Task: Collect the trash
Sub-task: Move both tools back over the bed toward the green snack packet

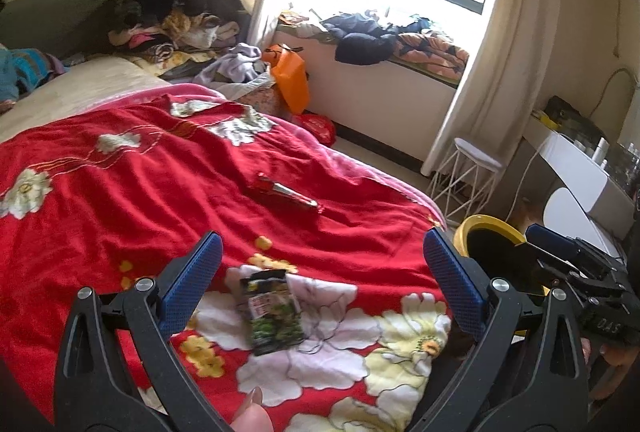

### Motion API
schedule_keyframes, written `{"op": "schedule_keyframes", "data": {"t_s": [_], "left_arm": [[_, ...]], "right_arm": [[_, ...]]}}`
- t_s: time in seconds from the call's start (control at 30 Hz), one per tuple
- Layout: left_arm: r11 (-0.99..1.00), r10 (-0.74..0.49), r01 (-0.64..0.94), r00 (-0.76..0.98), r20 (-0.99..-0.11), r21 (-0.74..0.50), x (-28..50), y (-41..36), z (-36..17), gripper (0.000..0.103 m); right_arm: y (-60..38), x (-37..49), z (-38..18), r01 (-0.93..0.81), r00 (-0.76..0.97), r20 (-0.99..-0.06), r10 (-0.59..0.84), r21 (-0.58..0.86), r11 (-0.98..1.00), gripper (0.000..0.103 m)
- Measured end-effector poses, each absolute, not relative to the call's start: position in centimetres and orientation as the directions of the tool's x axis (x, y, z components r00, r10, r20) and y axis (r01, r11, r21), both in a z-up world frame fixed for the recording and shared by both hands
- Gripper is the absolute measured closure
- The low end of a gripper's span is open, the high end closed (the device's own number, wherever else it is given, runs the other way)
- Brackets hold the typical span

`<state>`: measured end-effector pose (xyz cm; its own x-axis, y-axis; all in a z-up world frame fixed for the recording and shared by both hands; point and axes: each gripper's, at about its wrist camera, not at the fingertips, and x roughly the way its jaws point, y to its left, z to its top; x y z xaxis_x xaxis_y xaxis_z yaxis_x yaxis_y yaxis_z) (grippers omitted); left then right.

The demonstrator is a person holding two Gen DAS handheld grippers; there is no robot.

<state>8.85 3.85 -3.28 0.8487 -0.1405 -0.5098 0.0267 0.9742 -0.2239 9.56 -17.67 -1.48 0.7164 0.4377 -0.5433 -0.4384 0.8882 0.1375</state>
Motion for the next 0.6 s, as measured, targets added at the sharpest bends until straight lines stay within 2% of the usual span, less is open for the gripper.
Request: {"op": "schedule_keyframes", "data": {"t_s": [0.6], "left_arm": [[0.964,-0.074,-0.091,0.812,-0.579,-0.251,7.9,8.7,-6.7,0.011]], "right_arm": [[-12.6,12.4,-2.9,-0.513,0.669,-0.58,0.466,0.094,0.853,0.031]]}}
